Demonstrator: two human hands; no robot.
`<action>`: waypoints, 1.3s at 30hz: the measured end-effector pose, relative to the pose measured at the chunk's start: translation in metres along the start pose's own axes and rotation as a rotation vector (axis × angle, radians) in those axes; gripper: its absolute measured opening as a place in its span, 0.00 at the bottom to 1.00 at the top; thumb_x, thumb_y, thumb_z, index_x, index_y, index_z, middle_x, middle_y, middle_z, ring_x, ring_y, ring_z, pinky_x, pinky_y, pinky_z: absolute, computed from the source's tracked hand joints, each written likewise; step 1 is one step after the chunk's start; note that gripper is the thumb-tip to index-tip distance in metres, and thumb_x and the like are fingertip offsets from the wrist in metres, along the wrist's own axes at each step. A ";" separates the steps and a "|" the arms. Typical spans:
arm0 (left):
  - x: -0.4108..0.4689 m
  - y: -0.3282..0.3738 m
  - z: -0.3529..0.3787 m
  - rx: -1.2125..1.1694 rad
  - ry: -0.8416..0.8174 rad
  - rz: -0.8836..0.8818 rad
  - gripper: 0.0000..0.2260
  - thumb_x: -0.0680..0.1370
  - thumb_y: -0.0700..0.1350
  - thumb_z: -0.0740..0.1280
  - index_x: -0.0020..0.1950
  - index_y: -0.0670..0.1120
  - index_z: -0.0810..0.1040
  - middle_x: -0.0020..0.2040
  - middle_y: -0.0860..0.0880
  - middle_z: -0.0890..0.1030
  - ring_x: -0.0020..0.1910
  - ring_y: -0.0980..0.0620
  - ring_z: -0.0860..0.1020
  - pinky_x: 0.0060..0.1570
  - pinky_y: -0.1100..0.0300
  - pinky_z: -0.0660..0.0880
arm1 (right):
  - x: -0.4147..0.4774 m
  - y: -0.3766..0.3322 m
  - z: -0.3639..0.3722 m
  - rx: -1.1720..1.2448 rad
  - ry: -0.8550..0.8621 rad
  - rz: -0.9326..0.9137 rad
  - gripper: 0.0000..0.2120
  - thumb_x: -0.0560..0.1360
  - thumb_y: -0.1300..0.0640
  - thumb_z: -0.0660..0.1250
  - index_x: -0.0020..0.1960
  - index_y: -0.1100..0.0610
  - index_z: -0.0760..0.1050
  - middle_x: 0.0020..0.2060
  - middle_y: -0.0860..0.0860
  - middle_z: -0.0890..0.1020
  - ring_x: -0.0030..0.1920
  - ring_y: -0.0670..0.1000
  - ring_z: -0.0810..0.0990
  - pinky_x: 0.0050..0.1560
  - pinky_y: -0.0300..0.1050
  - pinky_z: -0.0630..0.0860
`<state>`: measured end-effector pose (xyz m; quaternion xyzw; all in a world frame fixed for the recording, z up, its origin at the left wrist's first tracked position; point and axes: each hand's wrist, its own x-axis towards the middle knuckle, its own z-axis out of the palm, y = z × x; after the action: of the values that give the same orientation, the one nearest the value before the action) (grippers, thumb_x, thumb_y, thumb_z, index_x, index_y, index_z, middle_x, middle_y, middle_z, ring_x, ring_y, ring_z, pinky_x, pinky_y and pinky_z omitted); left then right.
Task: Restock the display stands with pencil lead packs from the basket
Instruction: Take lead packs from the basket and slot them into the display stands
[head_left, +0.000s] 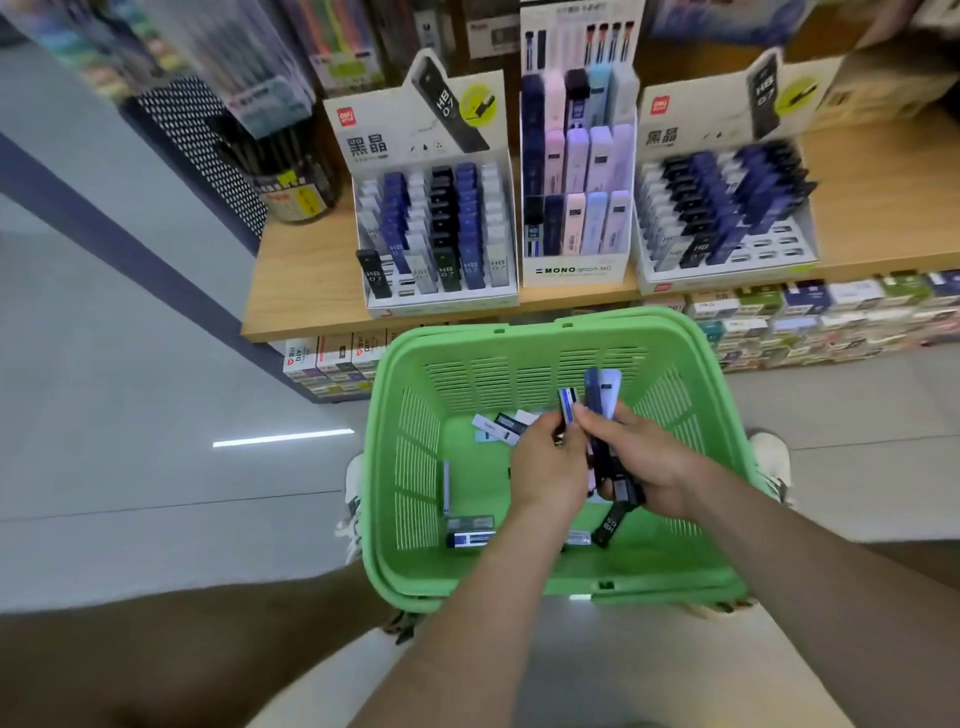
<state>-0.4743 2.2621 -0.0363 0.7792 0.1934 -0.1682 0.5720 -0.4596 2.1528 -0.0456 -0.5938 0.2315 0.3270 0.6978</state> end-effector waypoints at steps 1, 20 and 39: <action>-0.001 0.006 -0.004 -0.074 -0.019 -0.012 0.07 0.81 0.45 0.61 0.51 0.47 0.79 0.41 0.54 0.82 0.40 0.55 0.80 0.44 0.61 0.77 | -0.004 -0.004 0.000 -0.007 0.018 -0.018 0.15 0.76 0.46 0.68 0.58 0.53 0.76 0.29 0.49 0.81 0.26 0.47 0.75 0.24 0.38 0.67; -0.013 0.181 -0.121 -0.298 -0.413 0.216 0.20 0.77 0.30 0.64 0.61 0.52 0.76 0.47 0.41 0.84 0.43 0.44 0.84 0.39 0.51 0.81 | -0.094 -0.177 0.019 -0.106 -0.241 -0.282 0.05 0.78 0.58 0.68 0.54 0.52 0.77 0.34 0.52 0.82 0.30 0.53 0.81 0.32 0.48 0.81; 0.039 0.206 -0.123 -0.010 -0.018 0.393 0.08 0.75 0.35 0.70 0.52 0.44 0.80 0.37 0.48 0.84 0.33 0.54 0.82 0.33 0.63 0.78 | -0.069 -0.237 -0.010 -0.050 -0.048 -0.432 0.09 0.77 0.61 0.69 0.55 0.52 0.76 0.36 0.56 0.83 0.29 0.54 0.81 0.28 0.45 0.77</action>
<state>-0.3331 2.3285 0.1507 0.7977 0.0333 -0.0592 0.5993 -0.3324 2.1110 0.1626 -0.6386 0.0742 0.1896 0.7421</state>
